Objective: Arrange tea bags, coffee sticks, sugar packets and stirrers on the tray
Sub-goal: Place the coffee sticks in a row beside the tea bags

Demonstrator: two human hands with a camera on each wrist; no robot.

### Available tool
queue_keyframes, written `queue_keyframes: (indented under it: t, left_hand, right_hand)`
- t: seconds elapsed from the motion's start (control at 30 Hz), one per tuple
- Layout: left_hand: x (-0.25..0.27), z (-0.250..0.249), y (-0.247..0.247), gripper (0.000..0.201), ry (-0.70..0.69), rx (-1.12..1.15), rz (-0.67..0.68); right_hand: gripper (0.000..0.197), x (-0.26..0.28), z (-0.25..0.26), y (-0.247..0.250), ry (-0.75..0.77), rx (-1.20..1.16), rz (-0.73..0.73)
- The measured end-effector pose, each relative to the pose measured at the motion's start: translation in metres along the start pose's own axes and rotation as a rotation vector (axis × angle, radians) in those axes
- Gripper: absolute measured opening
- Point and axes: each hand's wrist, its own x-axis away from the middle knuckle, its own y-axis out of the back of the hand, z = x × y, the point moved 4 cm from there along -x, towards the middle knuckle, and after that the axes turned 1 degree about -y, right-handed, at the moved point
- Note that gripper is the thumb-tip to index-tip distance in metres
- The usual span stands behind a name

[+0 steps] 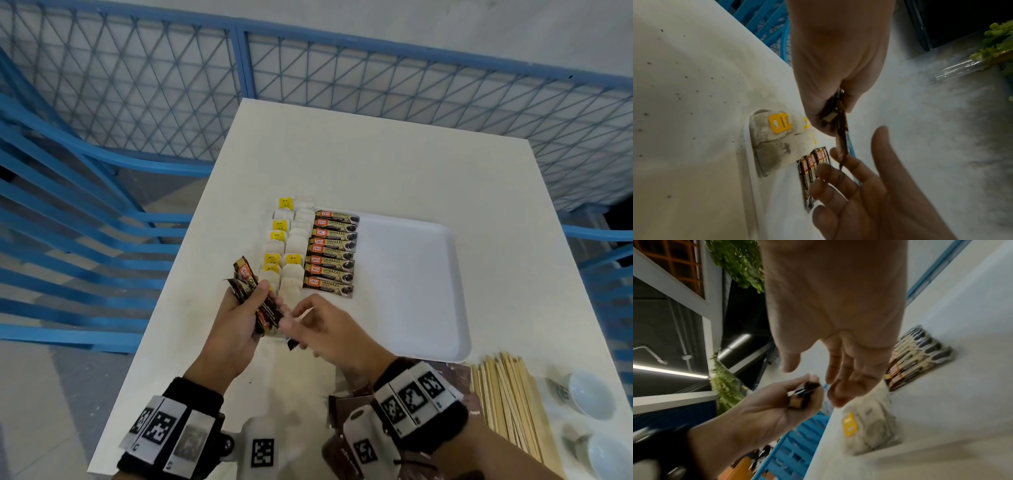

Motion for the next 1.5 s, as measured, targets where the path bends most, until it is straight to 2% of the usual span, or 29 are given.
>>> queue_keyframes:
  t: [0.1, 0.23, 0.5, 0.63, 0.77, 0.87, 1.13, 1.23, 1.33, 1.4, 1.5]
  left_hand:
    - [0.0, 0.0, 0.002, 0.009, -0.025, -0.018, -0.027]
    - [0.0, 0.001, 0.006, 0.01, -0.043, -0.055, -0.006]
    - [0.007, 0.004, 0.009, 0.015, -0.048, -0.352, 0.102]
    - [0.003, 0.004, 0.017, 0.025, -0.063, -0.495, 0.07]
    - [0.002, 0.006, 0.022, 0.035, -0.063, -0.501, 0.072]
    - [0.003, 0.006, 0.022, 0.023, -0.091, -0.52, 0.042]
    - [0.0, 0.004, 0.03, 0.008, -0.111, -0.415, -0.045]
    - [0.002, 0.003, 0.028, 0.015, -0.108, -0.493, -0.016]
    - [0.01, 0.004, 0.009, 0.017, -0.14, -0.667, 0.131]
    - [0.014, 0.006, -0.005, 0.019, -0.125, -0.721, 0.232]
    - [0.018, 0.007, -0.015, 0.017, -0.109, -0.704, 0.276]
  right_hand:
    - [0.038, 0.008, 0.003, -0.007, 0.1, 0.049, 0.035]
    - [0.018, 0.01, 0.008, 0.003, 0.244, 0.103, -0.092]
    - [0.01, 0.007, 0.003, 0.022, 0.15, -0.04, -0.093]
    - [0.007, 0.005, -0.007, 0.031, 0.056, -0.269, -0.124]
    - [0.018, 0.007, -0.014, 0.037, -0.016, -0.462, -0.149]
    - [0.016, 0.008, -0.015, 0.038, -0.022, -0.59, -0.146]
    - [0.006, 0.005, -0.028, 0.05, -0.098, -0.63, -0.223]
    - [0.005, 0.003, -0.024, 0.058, -0.05, -0.381, -0.189]
    - [0.005, 0.004, -0.006, 0.05, 0.082, -0.003, -0.016]
    - [0.006, 0.006, 0.006, 0.042, 0.151, 0.094, 0.065]
    - [0.017, 0.006, 0.013, 0.037, 0.189, 0.112, 0.047]
